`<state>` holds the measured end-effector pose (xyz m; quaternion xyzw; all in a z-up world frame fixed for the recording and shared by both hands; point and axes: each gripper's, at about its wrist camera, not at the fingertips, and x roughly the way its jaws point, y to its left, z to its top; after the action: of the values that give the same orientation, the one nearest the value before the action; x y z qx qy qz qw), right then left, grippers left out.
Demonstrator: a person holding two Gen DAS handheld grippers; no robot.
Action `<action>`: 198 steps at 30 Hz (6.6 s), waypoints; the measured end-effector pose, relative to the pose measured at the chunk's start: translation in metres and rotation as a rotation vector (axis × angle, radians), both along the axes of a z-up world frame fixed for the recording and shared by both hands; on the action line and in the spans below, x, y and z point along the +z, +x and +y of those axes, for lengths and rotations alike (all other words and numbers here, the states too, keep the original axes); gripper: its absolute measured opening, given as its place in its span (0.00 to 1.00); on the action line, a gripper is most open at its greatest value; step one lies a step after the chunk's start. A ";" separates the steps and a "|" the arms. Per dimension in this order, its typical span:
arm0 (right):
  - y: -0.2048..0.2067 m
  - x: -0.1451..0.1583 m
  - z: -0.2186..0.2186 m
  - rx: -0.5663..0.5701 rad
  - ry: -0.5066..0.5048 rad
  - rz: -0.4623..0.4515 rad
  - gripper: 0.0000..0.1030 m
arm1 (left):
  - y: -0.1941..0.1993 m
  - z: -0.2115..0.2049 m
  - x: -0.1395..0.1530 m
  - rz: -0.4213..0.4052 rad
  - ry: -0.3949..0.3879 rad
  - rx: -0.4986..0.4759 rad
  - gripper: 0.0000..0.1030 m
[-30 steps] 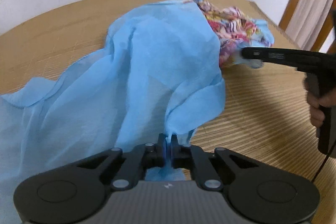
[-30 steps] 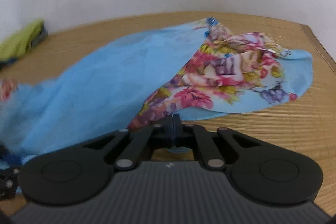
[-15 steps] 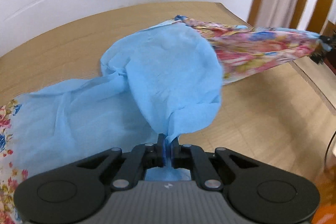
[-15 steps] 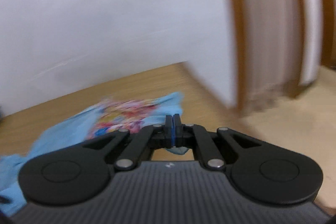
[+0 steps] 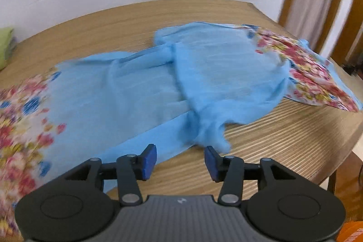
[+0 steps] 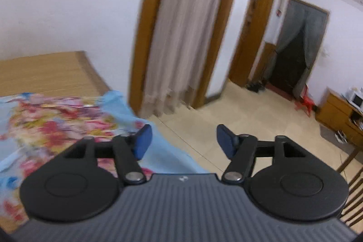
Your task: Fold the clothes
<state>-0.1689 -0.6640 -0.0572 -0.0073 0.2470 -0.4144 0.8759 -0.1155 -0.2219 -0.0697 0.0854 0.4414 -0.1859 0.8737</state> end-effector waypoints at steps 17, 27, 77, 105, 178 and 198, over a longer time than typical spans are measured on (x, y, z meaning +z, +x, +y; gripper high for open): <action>0.075 -0.046 0.254 1.010 0.273 0.140 0.67 | -0.026 0.129 -0.002 0.029 0.072 0.343 0.55; 0.050 -0.048 0.387 1.092 0.159 0.172 0.67 | -0.003 0.267 -0.016 0.026 0.086 0.288 0.55; 0.123 -0.085 0.872 1.731 0.330 0.378 0.69 | 0.334 0.508 -0.064 -0.102 0.290 -0.163 0.64; 0.114 -0.084 0.851 1.555 0.423 0.298 0.57 | 0.345 0.545 -0.054 0.077 -0.152 -0.072 0.01; 0.122 -0.097 0.743 1.178 0.721 0.150 0.03 | 0.354 0.478 -0.078 0.053 0.041 -0.279 0.78; 0.181 -0.036 0.925 1.816 1.117 0.125 0.04 | 0.387 0.660 0.050 -0.072 0.200 0.307 0.00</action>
<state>0.0123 0.2612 -0.0928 0.1926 0.3484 0.5663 0.7216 0.2717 0.4377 -0.0196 0.1100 0.4342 -0.0024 0.8941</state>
